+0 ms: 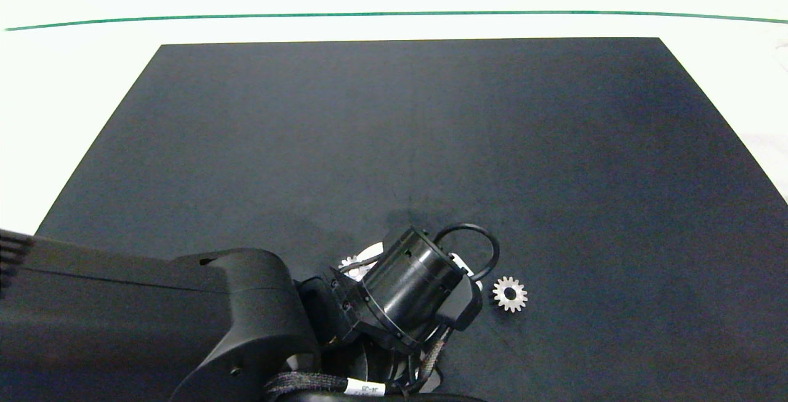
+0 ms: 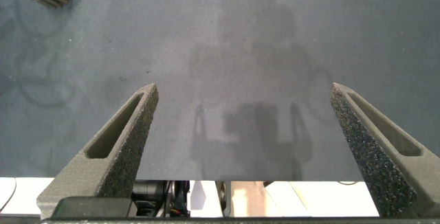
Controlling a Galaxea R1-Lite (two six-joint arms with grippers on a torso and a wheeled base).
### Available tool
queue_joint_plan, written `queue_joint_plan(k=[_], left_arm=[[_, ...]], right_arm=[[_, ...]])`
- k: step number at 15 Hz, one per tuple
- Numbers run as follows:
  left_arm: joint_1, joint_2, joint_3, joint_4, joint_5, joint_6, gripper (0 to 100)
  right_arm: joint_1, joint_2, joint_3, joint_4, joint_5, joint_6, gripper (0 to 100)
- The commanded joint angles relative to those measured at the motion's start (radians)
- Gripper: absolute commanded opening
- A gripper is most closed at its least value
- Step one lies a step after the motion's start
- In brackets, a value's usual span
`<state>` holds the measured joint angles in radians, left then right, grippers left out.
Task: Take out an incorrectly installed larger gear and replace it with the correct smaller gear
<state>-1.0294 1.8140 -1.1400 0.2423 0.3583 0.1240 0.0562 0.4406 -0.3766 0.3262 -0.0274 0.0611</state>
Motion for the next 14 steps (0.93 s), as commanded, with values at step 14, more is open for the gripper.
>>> queue_joint_plan(k=[14], left_arm=[[-0.001,-0.154,-0.049,0.094,0.004,-0.043,25]], right_arm=[[0.001,0.006,0.005,0.002,0.000,0.000,100]])
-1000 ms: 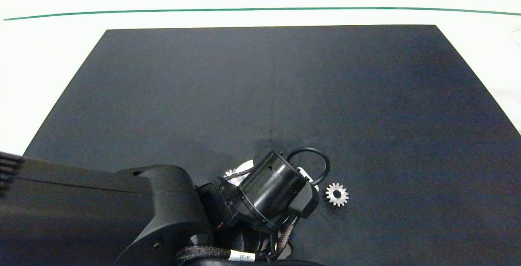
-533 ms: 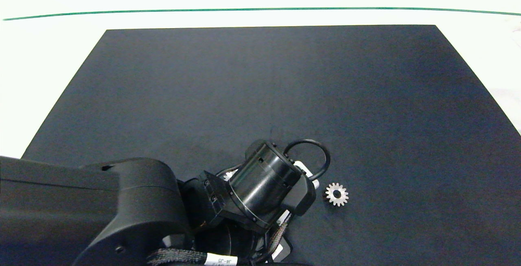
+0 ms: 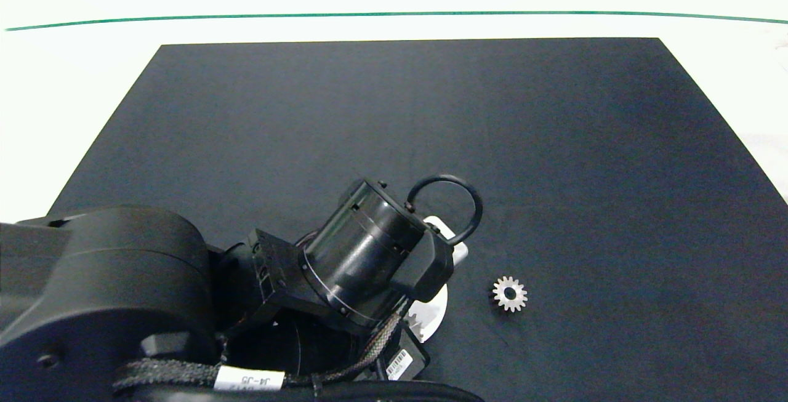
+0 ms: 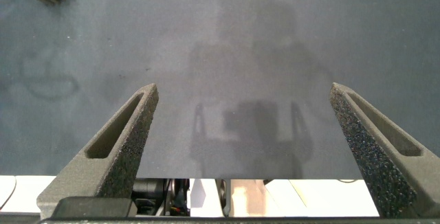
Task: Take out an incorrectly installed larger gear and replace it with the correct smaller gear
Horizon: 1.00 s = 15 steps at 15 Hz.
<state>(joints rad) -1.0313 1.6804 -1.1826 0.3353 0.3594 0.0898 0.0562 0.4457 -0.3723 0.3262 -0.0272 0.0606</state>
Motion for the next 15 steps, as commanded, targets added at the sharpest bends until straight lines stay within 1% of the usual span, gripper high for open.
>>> queue_joint_plan(k=[1,2,3,4,5,6,7,8,12,14,15], left_arm=[[0.004,-0.027,-0.005,0.001,0.003,-0.007,25],[0.004,-0.034,-0.006,0.004,0.003,-0.007,25],[0.005,-0.036,-0.009,0.010,0.004,-0.007,100],[0.010,-0.039,-0.035,0.044,0.004,-0.007,100],[0.019,-0.039,-0.088,0.123,0.004,-0.007,100],[0.020,-0.036,-0.163,0.255,0.004,-0.008,100],[0.017,-0.024,-0.215,0.353,0.004,-0.022,100],[0.010,-0.005,-0.238,0.380,0.004,-0.031,100],[0.004,0.070,-0.282,0.380,0.006,-0.041,100],[-0.026,0.113,-0.315,0.380,0.004,-0.079,100],[-0.039,0.128,-0.325,0.380,0.004,-0.088,100]], right_arm=[[0.001,0.001,0.001,0.002,0.000,0.001,100],[0.001,0.001,0.001,0.002,0.000,0.001,100],[0.001,0.001,0.001,0.002,0.000,0.001,100],[0.001,0.001,0.004,0.002,0.000,0.001,100],[0.001,-0.001,0.004,0.002,-0.002,0.001,100],[0.001,-0.001,0.004,0.002,0.000,0.001,100],[0.001,-0.001,0.004,0.002,0.000,0.001,100],[0.001,-0.001,0.004,0.002,0.000,0.001,100],[0.001,0.001,0.007,0.002,0.000,0.001,100],[0.001,0.001,0.009,0.002,0.006,0.001,100],[0.001,0.001,0.009,0.002,0.006,0.001,100]])
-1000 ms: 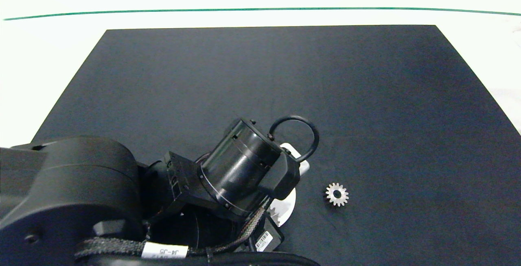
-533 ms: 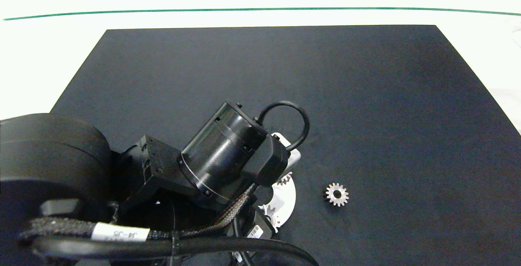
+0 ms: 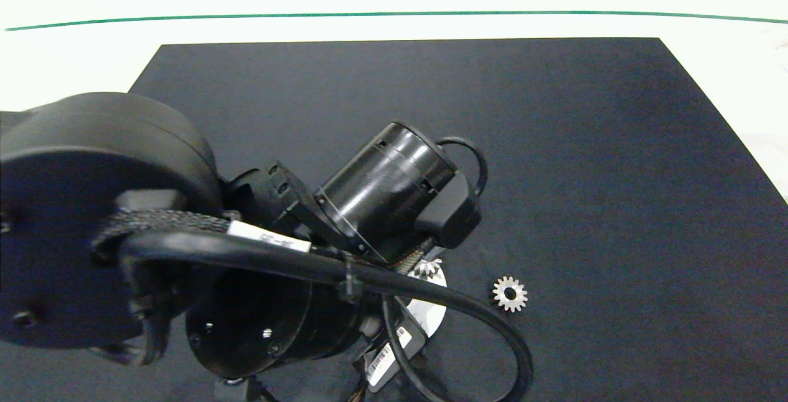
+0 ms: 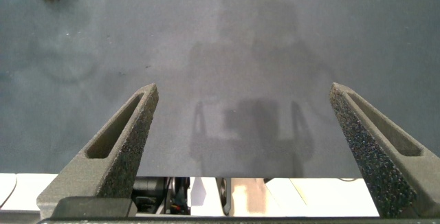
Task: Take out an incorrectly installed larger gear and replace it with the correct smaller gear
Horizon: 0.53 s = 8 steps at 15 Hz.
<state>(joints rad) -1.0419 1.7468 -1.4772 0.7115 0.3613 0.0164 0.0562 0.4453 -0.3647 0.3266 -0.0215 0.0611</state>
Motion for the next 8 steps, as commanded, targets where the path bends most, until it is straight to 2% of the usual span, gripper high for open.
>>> queue_joint_plan(k=[1,5,8], left_arm=[[-0.033,0.076,-0.031,0.003,0.002,-0.015,100],[-0.041,0.111,-0.031,0.003,0.004,-0.029,100],[-0.040,0.151,-0.029,0.002,0.004,-0.053,100]], right_arm=[[0.001,0.001,0.001,0.002,0.000,0.000,100],[0.001,0.000,0.006,0.002,0.000,0.000,100],[0.001,-0.002,0.007,0.002,0.000,0.000,100]])
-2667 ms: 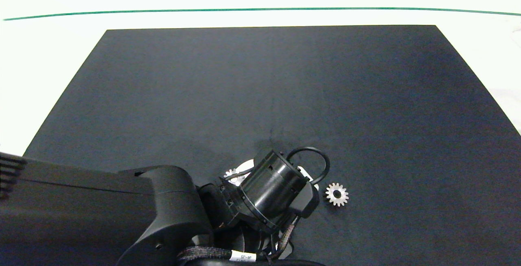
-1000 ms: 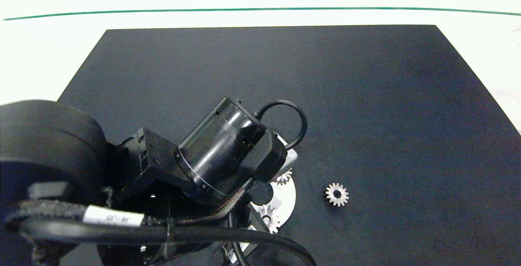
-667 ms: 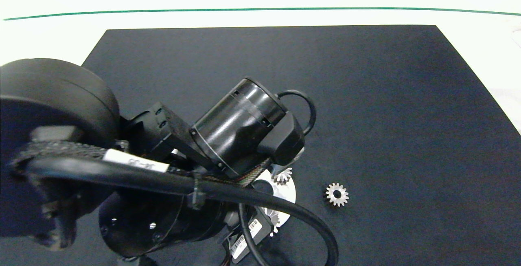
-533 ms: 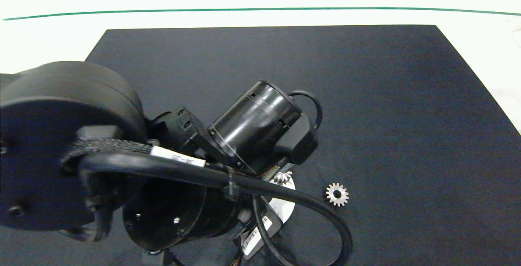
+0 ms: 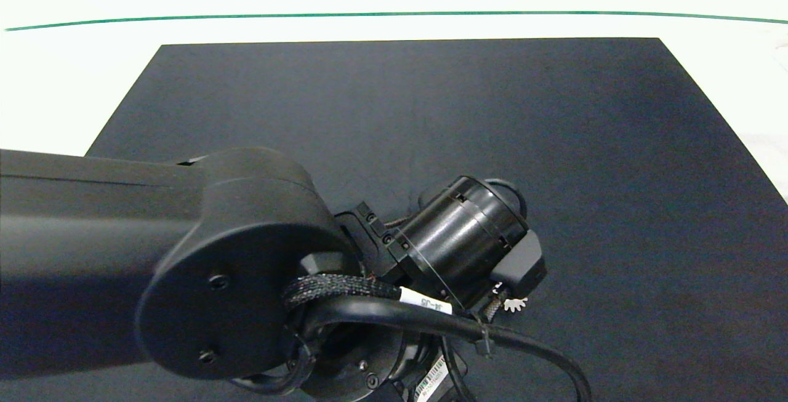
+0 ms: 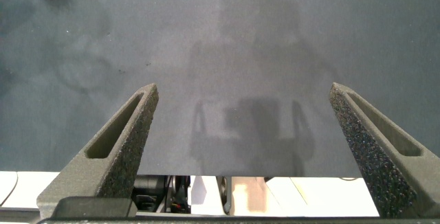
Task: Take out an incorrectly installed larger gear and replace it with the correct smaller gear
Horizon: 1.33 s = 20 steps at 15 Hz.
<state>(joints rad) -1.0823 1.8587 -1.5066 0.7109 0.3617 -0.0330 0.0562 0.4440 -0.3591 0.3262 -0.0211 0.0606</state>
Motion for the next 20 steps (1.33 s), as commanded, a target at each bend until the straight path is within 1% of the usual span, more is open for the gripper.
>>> queue_joint_plan(k=[1,2,14,18,19,20], left_arm=[[0.004,0.042,-0.001,0.001,0.006,0.001,100],[0.004,0.042,0.000,-0.004,0.013,0.004,100],[0.016,0.056,0.026,-0.024,0.013,0.007,100],[0.028,0.068,0.037,-0.057,0.013,0.012,100],[0.028,0.069,0.048,-0.059,0.013,0.013,100],[0.030,0.069,0.062,-0.080,0.013,0.015,100]], right_arm=[[0.001,-0.001,0.002,0.002,0.000,0.001,100],[0.001,-0.001,0.002,0.002,0.000,0.001,100],[0.001,-0.004,0.002,0.002,0.003,0.001,100],[0.001,-0.004,0.003,0.002,0.004,0.001,100],[0.001,-0.004,0.003,0.002,0.004,0.001,100],[0.001,-0.004,0.003,0.002,0.004,0.001,100]])
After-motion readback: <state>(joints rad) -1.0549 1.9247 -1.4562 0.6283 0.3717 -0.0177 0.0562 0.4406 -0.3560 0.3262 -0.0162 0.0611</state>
